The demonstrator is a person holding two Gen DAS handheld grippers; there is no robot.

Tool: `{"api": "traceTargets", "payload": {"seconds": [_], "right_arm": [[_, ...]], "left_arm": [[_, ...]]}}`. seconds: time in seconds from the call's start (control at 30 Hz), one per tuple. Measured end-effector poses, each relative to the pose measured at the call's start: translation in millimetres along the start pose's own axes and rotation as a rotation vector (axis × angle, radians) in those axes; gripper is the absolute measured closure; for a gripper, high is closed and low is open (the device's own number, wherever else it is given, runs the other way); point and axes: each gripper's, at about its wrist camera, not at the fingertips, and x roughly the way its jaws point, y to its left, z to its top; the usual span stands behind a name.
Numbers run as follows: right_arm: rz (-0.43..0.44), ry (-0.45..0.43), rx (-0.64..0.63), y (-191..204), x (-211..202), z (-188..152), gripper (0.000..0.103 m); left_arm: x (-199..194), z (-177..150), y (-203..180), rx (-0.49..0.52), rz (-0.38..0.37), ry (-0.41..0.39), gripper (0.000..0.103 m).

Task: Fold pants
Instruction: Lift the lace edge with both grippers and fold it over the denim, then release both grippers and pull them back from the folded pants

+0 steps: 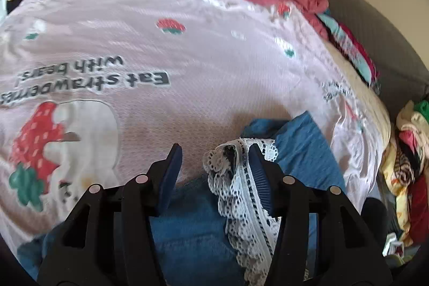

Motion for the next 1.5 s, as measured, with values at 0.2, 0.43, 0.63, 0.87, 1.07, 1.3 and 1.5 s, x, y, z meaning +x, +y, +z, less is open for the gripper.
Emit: {"api": "traceTargets", "payload": {"seconds": [0.2, 0.43, 0.63, 0.87, 1.07, 1.3, 1.5], "right_arm": [[-0.036, -0.037, 0.040, -12, -20, -2, 0.036], [-0.079, -0.047, 0.076, -26, -29, -6, 0.035], [-0.116, -0.093, 0.105, -39, -46, -5, 0.028], [-0.197, -0.094, 0.195, -70, -54, -11, 0.028], [-0.194, -0.057, 0.237, -83, -43, -22, 0.028], [-0.194, 0.019, 0.258, -91, -24, -33, 0.028], [-0.194, 0.046, 0.265, -96, -13, -40, 0.028]], "left_arm": [[-34, -17, 3, -0.057, 0.021, -0.063, 0.044], [-62, -33, -12, -0.027, 0.079, -0.105, 0.031], [-74, -43, -19, -0.006, 0.119, -0.110, 0.022], [-76, -66, -28, 0.041, 0.167, -0.074, 0.018], [-74, -92, -42, 0.084, 0.163, -0.032, 0.017], [-53, -117, -60, 0.172, 0.196, 0.043, 0.014], [-45, -123, -55, 0.173, 0.224, 0.066, 0.013]]}}
